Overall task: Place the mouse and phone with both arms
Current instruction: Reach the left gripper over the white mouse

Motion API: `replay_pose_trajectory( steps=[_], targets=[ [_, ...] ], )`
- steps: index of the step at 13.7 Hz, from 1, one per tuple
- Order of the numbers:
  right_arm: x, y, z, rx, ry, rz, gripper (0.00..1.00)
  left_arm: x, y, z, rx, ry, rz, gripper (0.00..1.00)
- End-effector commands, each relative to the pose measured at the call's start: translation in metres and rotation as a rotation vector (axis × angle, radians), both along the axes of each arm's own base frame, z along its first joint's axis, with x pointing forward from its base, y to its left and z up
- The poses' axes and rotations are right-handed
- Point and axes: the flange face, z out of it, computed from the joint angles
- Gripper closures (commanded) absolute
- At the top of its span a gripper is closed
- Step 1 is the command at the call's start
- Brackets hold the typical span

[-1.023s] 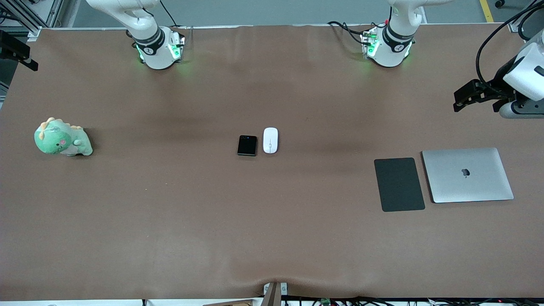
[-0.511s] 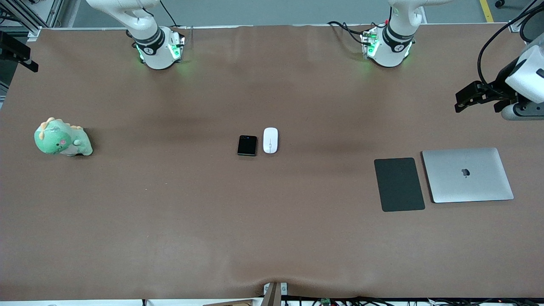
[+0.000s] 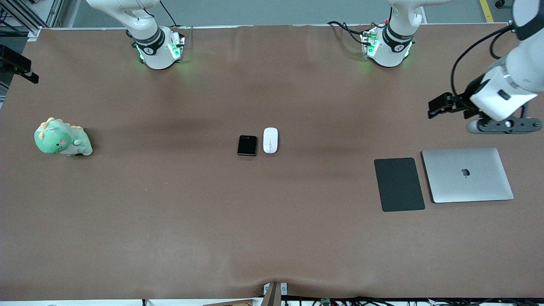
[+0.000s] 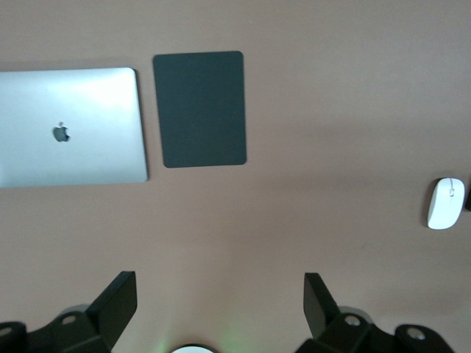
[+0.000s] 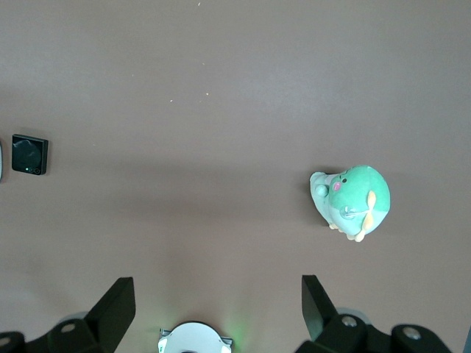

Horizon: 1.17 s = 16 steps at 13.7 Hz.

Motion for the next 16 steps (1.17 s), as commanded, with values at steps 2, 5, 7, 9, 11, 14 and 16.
replay_pose_trajectory(
  steps=[2, 5, 7, 9, 11, 14, 16],
  targets=[
    [0.009, 0.001, 0.002, 0.014, -0.005, 0.004, 0.0, 0.0, -0.037, -0.009, -0.016, 0.012, 0.018, 0.0],
    [0.015, -0.001, -0.004, 0.022, -0.006, -0.003, 0.0, -0.001, -0.071, -0.025, -0.016, 0.028, 0.031, 0.0],
    [0.015, -0.004, -0.004, 0.022, -0.004, -0.012, 0.0, -0.004, -0.103, -0.039, -0.012, 0.028, 0.039, 0.0],
    [0.02, -0.006, -0.013, 0.016, 0.012, -0.016, 0.0, -0.011, -0.134, -0.052, -0.005, 0.015, 0.062, 0.0],
    [0.027, -0.009, -0.021, 0.005, 0.022, -0.01, 0.0, -0.02, -0.163, -0.066, -0.006, 0.004, 0.065, 0.0],
    [0.037, -0.016, -0.023, 0.012, 0.019, -0.028, 0.0, -0.027, -0.212, -0.089, -0.027, -0.014, 0.072, 0.0],
    [0.041, -0.017, -0.032, 0.013, 0.033, -0.036, 0.0, -0.034, -0.248, -0.107, -0.04, -0.02, 0.071, 0.0]
  ],
)
